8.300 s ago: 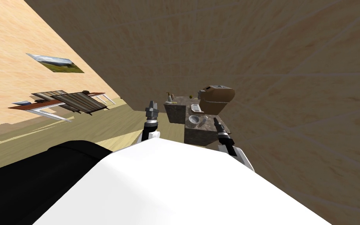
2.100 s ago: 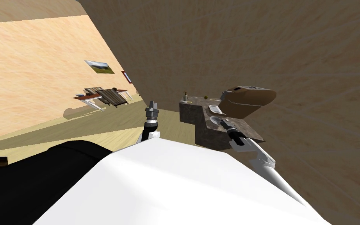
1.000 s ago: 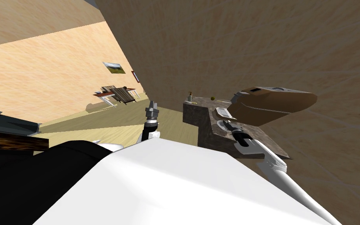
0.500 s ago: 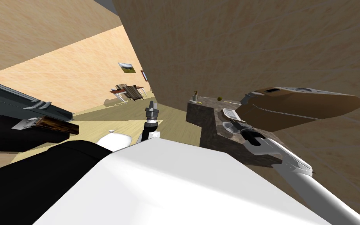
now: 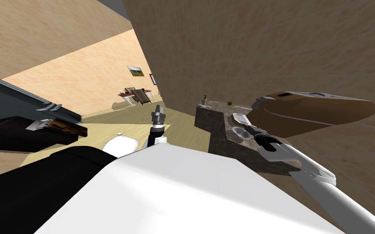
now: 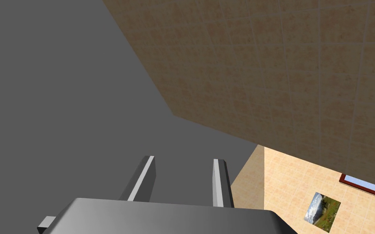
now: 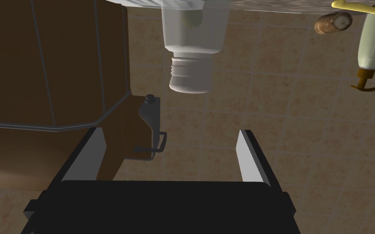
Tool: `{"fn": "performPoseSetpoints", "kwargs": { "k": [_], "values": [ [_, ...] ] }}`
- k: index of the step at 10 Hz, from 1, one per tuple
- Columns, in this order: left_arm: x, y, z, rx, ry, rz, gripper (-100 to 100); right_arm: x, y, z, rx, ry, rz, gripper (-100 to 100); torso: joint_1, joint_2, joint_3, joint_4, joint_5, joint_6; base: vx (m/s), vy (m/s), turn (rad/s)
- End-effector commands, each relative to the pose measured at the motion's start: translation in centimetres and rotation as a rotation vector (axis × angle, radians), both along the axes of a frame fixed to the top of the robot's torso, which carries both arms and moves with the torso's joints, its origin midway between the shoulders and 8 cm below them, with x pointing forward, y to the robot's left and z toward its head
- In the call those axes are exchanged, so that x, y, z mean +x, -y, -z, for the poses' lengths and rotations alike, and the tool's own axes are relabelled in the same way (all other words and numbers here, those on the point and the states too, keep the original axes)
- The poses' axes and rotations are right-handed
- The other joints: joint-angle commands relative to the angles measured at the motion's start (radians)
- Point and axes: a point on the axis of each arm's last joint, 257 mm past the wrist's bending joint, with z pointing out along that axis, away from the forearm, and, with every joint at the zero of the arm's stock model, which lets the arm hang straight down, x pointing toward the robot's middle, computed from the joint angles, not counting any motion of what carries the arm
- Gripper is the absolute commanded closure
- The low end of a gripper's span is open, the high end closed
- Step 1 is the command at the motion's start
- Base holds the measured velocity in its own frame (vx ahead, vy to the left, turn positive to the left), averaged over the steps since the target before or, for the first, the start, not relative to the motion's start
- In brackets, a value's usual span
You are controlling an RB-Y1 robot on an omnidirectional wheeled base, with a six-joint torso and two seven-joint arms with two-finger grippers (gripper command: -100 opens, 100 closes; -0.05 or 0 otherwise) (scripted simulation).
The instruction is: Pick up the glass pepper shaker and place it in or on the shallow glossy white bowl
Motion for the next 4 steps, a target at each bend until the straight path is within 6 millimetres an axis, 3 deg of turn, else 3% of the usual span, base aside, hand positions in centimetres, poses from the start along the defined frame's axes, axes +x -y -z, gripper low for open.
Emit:
{"fn": "performPoseSetpoints", "kwargs": {
  "k": [1,4],
  "values": [
    [0.00,0.00,0.00,0.000,0.000,0.000,0,0.00,0.00,0.00,0.000,0.000,0.000,0,0.000,0.000,0.000,0.000,0.000,0.000,0.000,0.000,0.000],
    [0.00,0.00,0.00,0.000,0.000,0.000,0,0.00,0.00,0.00,0.000,0.000,0.000,0,0.000,0.000,0.000,0.000,0.000,0.000,0.000,0.000,0.000]
  ]
}}
